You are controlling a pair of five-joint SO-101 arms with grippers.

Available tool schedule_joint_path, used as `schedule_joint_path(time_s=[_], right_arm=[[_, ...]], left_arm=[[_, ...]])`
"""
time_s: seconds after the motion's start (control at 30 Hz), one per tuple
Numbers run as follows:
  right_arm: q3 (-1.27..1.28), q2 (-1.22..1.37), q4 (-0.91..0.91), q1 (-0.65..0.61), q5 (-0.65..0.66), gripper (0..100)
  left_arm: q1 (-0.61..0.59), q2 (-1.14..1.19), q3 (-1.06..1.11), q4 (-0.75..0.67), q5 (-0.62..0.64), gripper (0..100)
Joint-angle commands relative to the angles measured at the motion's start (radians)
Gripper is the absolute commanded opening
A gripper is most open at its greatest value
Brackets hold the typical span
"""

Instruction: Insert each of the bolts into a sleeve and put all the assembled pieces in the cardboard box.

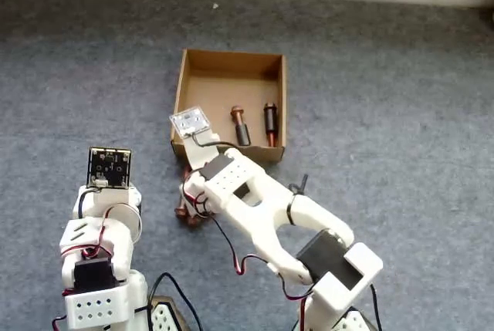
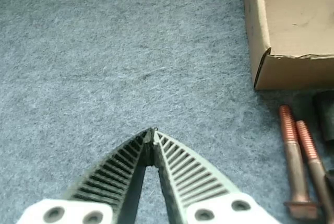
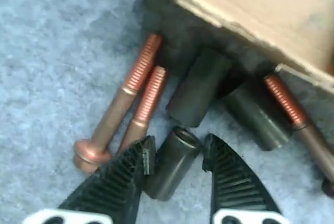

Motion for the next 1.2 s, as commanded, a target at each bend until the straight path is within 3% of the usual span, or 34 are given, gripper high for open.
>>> schedule_joint_path(time_s=[0.0,0.2,0.4,0.53,0.7,1.17], right_arm=[[-0.033,-0.002,0.087,-0.021,-0.006,14.6],[-0.031,-0.002,0.154,-0.027,-0.002,0.4],[-0.038,-0.036,0.226,-0.022,0.003,0.5],[-0.033,-0.231,0.306,0.015,0.003,0.5],[0.035,-0.549,0.312,0.133,0.078,0.5],[0.427,-1.176,0.288,0.504,0.086,0.5]], left_arm=[[-0.013,-0.004,-0.005,-0.021,-0.012,1],[-0.013,-0.004,-0.005,-0.021,-0.012,1],[-0.013,-0.004,-0.005,-0.023,-0.012,1],[-0.013,-0.004,-0.005,-0.021,-0.012,1],[-0.012,-0.004,-0.005,-0.021,-0.012,1],[-0.007,-0.002,-0.013,-0.02,-0.012,1]])
